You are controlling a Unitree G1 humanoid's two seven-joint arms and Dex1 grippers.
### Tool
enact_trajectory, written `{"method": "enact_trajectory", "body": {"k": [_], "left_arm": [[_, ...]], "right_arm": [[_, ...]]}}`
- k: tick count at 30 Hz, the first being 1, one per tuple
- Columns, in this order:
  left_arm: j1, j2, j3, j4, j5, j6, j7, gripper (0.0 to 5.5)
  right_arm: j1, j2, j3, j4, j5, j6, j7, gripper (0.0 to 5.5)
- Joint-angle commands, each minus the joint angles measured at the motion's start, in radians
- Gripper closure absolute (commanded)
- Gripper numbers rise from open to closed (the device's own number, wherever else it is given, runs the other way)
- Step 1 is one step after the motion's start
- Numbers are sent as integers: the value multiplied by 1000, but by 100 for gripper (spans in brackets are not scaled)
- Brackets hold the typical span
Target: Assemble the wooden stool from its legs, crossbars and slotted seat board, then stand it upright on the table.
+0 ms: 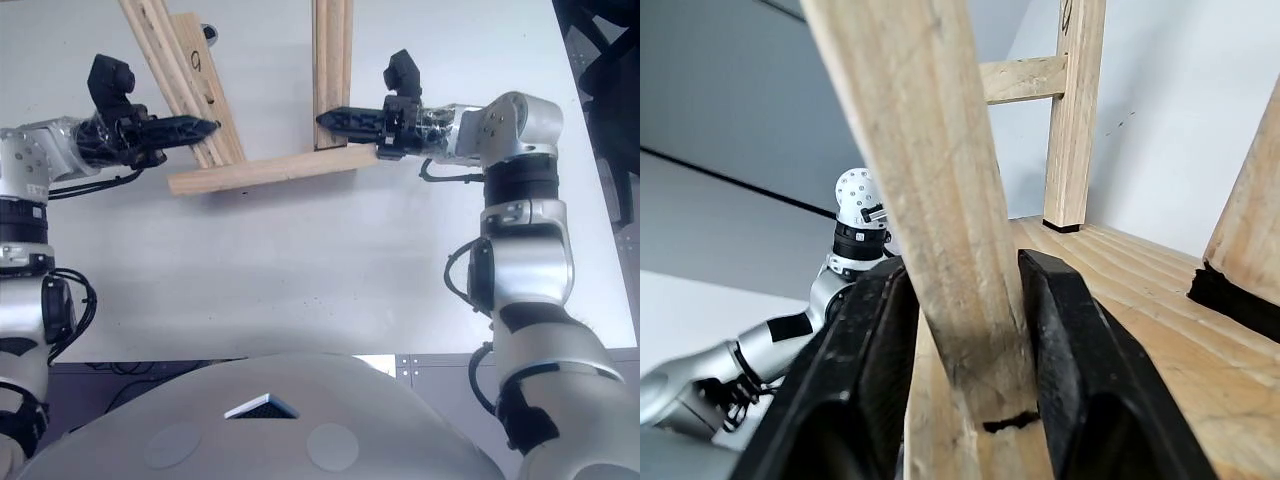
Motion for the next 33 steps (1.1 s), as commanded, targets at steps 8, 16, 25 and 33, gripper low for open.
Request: {"method": "enact_trajectory", "body": {"k": [8,16,25,33], "left_arm": [[-99,-75,-46,268,222,-65,284,277],[-93,3,39,271,234,-127,304,258],[-179,74,-78,336,329,-50,261,258],[-261,129,-19,383,285,31,205,258]], "right_arm": [[-159,113,-92,346,-75,42,-206,319],[-182,81,-202,414,-85,-9,-278,225],[-165,50,-212,312,-84,-37,-226,225],[-11,25,-155,41,-137,-193,-177,225]]}}
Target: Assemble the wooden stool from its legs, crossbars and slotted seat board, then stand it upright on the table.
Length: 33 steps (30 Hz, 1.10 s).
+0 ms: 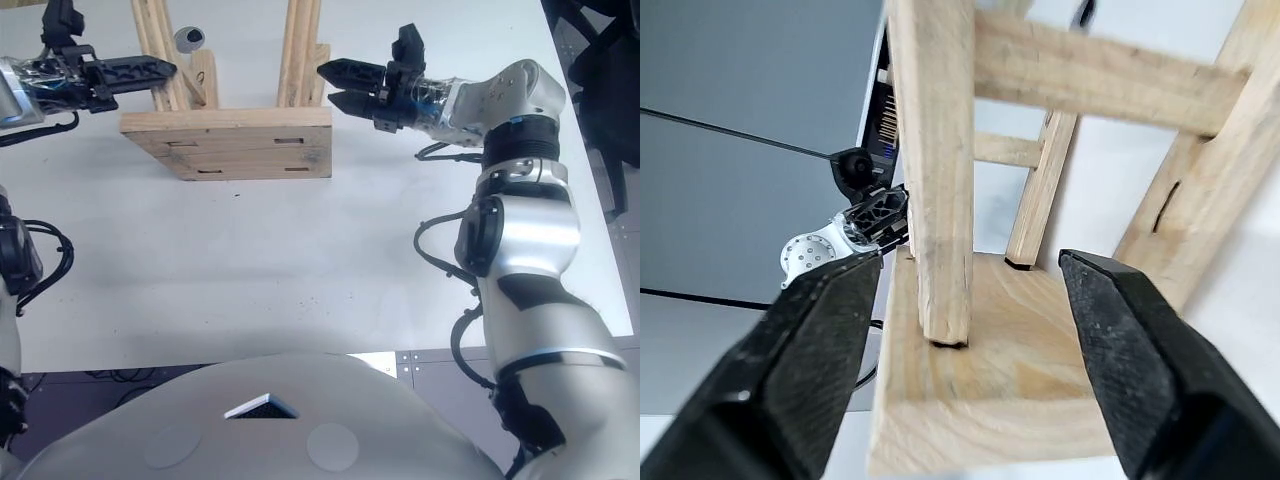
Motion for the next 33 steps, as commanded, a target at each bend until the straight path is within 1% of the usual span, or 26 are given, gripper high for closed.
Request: {"method": "enact_trajectory", "body": {"k": [1,2,3,5,10,12,13,16,18,21,22,23,25,27,30,33], "left_arm": [[-2,-1,13,55,49,35,56,258],[1,-12,7,44,53,33,53,258],[7,-19,0,32,57,33,48,237],[17,-30,-16,26,80,12,53,213],[-2,-1,-26,42,117,-12,48,148],[-14,16,-44,52,141,-16,31,142],[-9,31,-73,49,167,-35,11,142],[1,69,-123,51,204,-93,-81,142],[-19,83,-97,65,182,-107,-128,142],[-59,79,-49,108,163,-103,-140,142],[-61,75,-51,121,176,-112,-134,142],[-57,75,-60,126,192,-124,-130,119],[-46,80,-78,132,228,-155,-122,101],[-59,91,-69,151,239,-173,-127,101],[-151,80,34,243,185,-101,-73,101],[-213,81,143,326,136,-23,17,101]], "right_arm": [[118,-19,62,-167,-63,-130,-8,225],[138,-14,72,-188,-74,-154,-12,225],[152,-8,78,-201,-78,-167,-17,221],[168,2,93,-227,-88,-185,-19,221],[202,8,133,-288,-105,-221,-20,221],[231,6,155,-335,-115,-259,-11,221],[241,6,159,-351,-116,-268,-10,221],[256,4,173,-351,-132,-311,-10,221],[259,3,183,-343,-151,-358,-19,221],[257,5,181,-318,-164,-397,-26,221],[257,6,181,-310,-167,-403,-26,221],[258,7,184,-305,-170,-408,-25,221],[263,7,201,-312,-181,-421,-19,221],[264,14,204,-321,-179,-433,-17,221],[284,28,212,-364,-182,-493,-6,221],[325,34,258,-444,-206,-586,25,221]]}}
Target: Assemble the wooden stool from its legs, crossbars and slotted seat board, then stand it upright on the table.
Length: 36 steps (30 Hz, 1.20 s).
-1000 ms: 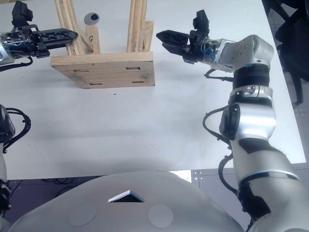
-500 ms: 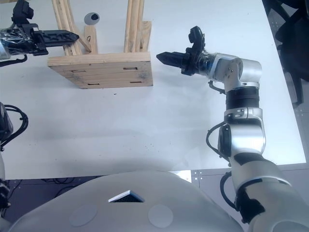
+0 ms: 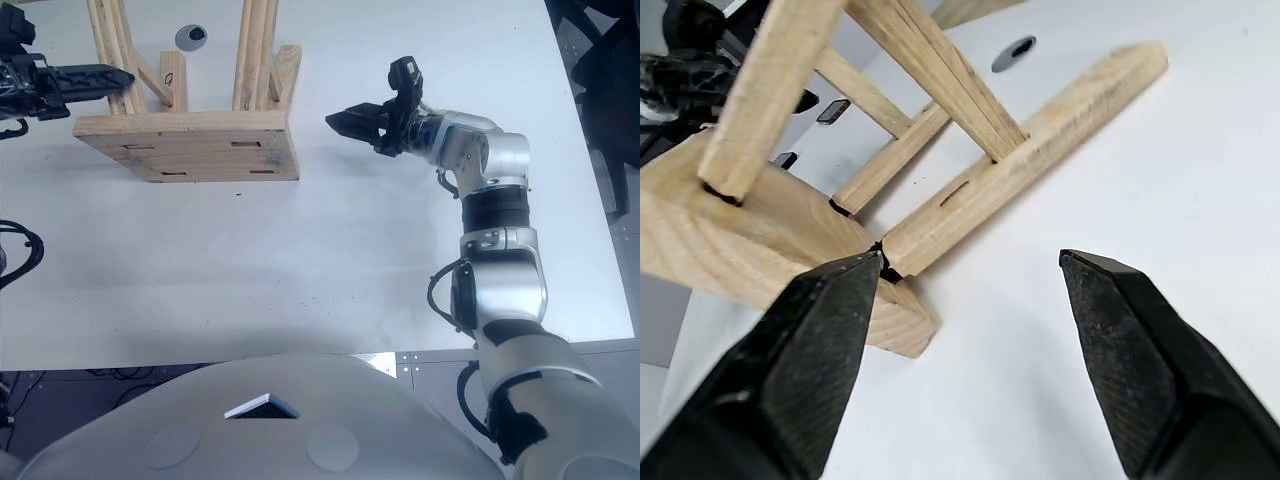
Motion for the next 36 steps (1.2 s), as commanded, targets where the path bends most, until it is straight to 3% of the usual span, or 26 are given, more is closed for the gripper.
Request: {"method": "enact_trajectory", "body": {"k": [1,8,13,16,19,23,34,36], "left_arm": [[-91,18,128,90,-51,93,103,101],[64,85,70,39,40,-59,-35,101],[219,107,211,21,-5,-473,7,101],[302,109,177,-13,56,-691,-12,101],[399,99,100,-108,102,-818,-168,101],[471,86,59,-162,145,-997,-193,101],[479,-9,33,-153,156,-1040,-177,101],[476,-27,28,-152,157,-1037,-173,125]], "right_arm": [[50,20,69,-108,-38,-111,34,221],[137,22,172,-236,-114,-260,31,221],[166,24,229,-215,-208,-383,-20,221],[177,13,228,-218,-210,-395,-8,221],[171,-4,220,-188,-216,-408,6,221],[184,-25,218,-193,-219,-406,23,221],[108,54,191,-138,-160,-349,18,221],[110,50,209,-165,-148,-318,57,221]]}}
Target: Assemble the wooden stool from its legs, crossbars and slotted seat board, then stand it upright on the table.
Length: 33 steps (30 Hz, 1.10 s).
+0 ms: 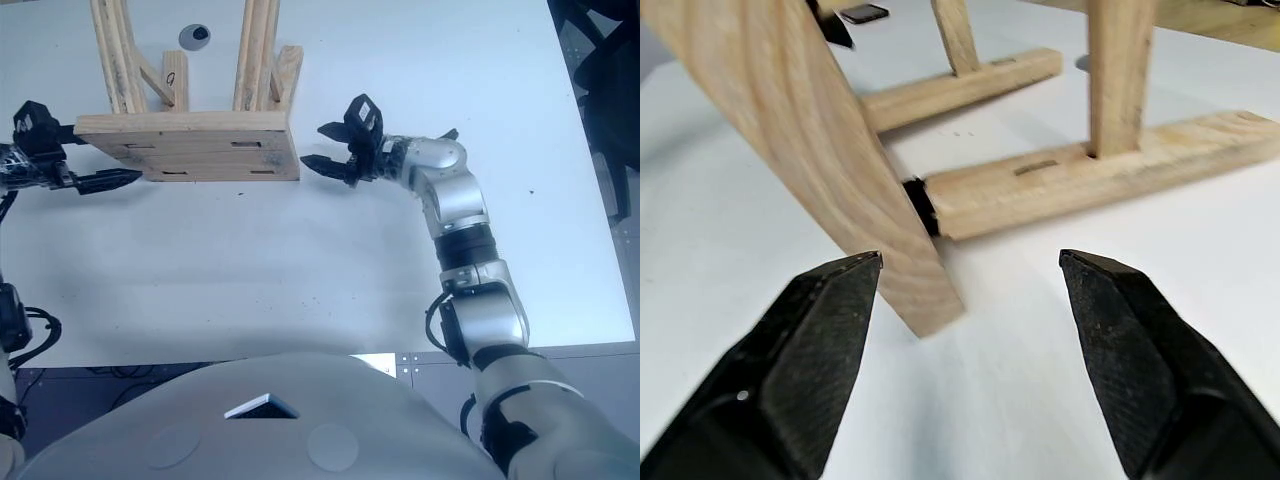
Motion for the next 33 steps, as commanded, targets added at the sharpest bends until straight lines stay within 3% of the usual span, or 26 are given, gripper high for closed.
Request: {"method": "enact_trajectory", "body": {"k": [1,8,13,20,25,26,29,33], "left_arm": [[-11,-30,-11,7,13,0,15,132],[-19,-62,-4,5,-7,39,1,249],[-21,-64,-5,8,-13,46,0,316],[-30,-66,1,10,-24,67,-29,338],[-40,-67,6,3,-33,100,-61,352],[-42,-67,6,-3,-35,118,-68,356],[-64,-43,24,-71,-98,371,-137,360],[-69,20,104,-316,-266,833,-152,360]], "right_arm": [[-21,5,23,-41,22,57,60,221],[-80,38,10,35,10,67,26,221],[-66,24,20,-28,61,154,102,221],[-70,8,6,-63,99,202,135,221],[-116,54,-5,43,76,178,65,221],[-131,61,-10,73,75,198,51,241],[-190,39,-10,131,124,424,86,288],[-284,-22,-43,68,247,808,150,295]]}}
